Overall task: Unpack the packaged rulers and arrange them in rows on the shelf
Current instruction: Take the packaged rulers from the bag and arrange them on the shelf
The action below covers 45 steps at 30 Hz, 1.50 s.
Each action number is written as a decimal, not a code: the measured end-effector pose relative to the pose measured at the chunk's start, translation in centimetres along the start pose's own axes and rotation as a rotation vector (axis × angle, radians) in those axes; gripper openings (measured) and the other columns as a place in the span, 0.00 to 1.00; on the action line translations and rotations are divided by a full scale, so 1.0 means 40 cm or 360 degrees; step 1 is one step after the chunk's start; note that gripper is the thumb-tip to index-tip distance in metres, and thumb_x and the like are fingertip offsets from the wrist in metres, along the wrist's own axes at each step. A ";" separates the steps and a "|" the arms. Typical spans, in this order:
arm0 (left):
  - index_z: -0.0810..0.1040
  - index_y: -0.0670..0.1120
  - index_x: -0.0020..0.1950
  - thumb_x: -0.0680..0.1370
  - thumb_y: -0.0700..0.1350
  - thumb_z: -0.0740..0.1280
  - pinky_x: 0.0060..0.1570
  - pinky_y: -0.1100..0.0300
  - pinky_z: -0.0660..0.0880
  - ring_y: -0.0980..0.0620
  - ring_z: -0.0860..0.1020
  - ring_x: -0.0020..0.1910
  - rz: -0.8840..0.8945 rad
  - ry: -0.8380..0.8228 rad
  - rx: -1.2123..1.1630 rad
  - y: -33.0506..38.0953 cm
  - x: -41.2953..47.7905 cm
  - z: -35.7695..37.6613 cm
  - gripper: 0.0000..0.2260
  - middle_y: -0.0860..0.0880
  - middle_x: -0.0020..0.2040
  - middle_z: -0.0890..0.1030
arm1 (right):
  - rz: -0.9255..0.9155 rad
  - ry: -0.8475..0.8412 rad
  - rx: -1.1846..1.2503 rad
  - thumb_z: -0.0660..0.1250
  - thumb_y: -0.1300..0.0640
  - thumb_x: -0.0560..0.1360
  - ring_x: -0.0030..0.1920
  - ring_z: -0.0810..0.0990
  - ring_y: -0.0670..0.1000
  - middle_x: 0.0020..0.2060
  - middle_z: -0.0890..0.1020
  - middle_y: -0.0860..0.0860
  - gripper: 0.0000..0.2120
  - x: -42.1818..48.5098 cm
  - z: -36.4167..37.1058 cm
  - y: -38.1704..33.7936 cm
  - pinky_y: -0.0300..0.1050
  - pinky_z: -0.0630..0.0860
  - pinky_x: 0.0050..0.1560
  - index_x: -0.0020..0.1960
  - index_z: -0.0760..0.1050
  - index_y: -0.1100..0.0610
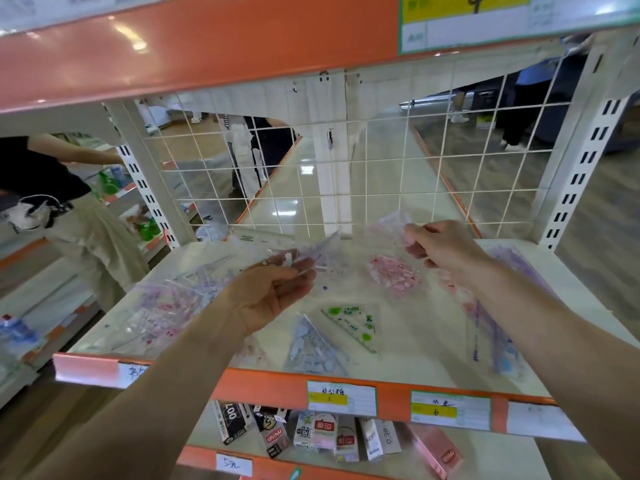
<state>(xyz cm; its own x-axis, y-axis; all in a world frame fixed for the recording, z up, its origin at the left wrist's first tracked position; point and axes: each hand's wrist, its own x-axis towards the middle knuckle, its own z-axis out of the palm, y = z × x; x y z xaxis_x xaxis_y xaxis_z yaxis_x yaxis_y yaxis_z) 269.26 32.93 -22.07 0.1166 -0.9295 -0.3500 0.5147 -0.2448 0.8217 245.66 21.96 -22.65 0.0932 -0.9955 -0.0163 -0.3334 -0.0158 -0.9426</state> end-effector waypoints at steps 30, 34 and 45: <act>0.75 0.40 0.49 0.81 0.37 0.59 0.32 0.56 0.81 0.47 0.77 0.36 0.0117 0.0323 0.0343 0.121 0.013 -0.073 0.06 0.44 0.37 0.73 | 0.0057 -0.0477 0.0299 0.68 0.63 0.75 0.25 0.77 0.45 0.34 0.81 0.56 0.04 0.023 0.266 -0.127 0.35 0.75 0.26 0.43 0.79 0.63; 0.73 0.43 0.44 0.78 0.32 0.61 0.30 0.61 0.75 0.50 0.75 0.33 0.0062 0.0332 0.0502 0.108 -0.002 -0.127 0.07 0.45 0.35 0.75 | 0.0139 -0.0271 -0.0069 0.68 0.60 0.74 0.35 0.79 0.55 0.38 0.82 0.61 0.08 0.080 0.280 -0.078 0.48 0.80 0.43 0.39 0.78 0.64; 0.79 0.43 0.46 0.77 0.38 0.66 0.37 0.60 0.78 0.52 0.80 0.34 0.0082 -0.0024 0.0880 0.071 -0.017 -0.059 0.02 0.46 0.39 0.82 | -0.0341 -0.0764 -0.0249 0.68 0.61 0.75 0.35 0.79 0.42 0.38 0.83 0.49 0.10 -0.035 0.246 -0.180 0.32 0.76 0.32 0.56 0.78 0.57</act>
<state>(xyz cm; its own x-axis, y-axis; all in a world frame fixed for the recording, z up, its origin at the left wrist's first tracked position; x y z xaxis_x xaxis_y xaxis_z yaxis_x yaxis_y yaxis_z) 272.63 33.53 -20.55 0.1157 -0.9470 -0.2997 -0.0145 -0.3033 0.9528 257.18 24.37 -19.13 0.5796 -0.8148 -0.0142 -0.3923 -0.2637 -0.8813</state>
